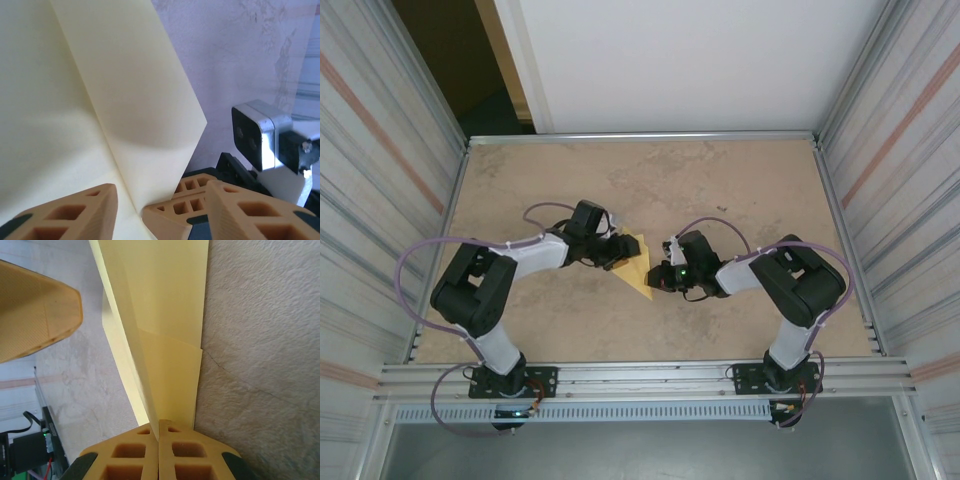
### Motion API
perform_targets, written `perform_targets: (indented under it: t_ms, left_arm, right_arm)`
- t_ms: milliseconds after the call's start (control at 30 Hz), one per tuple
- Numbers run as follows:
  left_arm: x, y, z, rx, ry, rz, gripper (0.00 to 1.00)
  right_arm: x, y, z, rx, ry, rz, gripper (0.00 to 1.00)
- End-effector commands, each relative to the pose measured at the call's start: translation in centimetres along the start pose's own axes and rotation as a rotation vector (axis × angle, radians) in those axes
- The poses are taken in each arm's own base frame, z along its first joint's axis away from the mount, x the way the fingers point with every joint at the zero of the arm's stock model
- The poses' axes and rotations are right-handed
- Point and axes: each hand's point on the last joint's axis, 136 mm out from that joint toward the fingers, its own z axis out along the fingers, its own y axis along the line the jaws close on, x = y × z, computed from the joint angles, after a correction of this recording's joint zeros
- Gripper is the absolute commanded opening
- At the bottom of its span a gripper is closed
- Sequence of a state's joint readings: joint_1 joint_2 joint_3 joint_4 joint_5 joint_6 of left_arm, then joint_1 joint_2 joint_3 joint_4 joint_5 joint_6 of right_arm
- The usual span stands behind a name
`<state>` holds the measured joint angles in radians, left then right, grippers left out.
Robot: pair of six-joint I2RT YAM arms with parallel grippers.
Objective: Fold a paper plane with a square sheet of paper (pick it up from the middle)
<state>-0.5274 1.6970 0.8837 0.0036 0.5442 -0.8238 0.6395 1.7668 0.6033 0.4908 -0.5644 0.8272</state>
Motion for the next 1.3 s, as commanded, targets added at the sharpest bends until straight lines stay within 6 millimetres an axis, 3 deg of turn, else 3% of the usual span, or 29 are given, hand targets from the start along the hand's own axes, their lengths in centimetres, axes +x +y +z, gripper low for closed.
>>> perform_targets:
  t_ms: [0,133,400,800,1267]
  left_arm:
    - [-0.3,-1.4,0.3,0.095,-0.005,0.028,0.44]
    - [-0.5,-2.4,0.6,0.163,-0.006,0.044,0.34]
    - [-0.3,-2.1,2.1,0.202,0.032,0.042,0.22]
    - [-0.2,0.4,3.2,0.123,0.043,-0.009,0.18]
    - [-0.3,0.8,3.5,0.103,0.052,-0.025,0.16]
  right_arm:
    - [0.9,-1.7,0.2,0.031,0.031,0.047,0.06]
    - [0.8,-1.8,0.2,0.03,0.036,0.057,0.06]
    - [0.7,-2.0,0.2,0.032,0.044,0.068,0.07]
    - [0.7,-2.0,0.1,0.037,0.053,0.081,0.13]
    - [0.2,0.2,-2.1,-0.014,0.018,0.058,0.25]
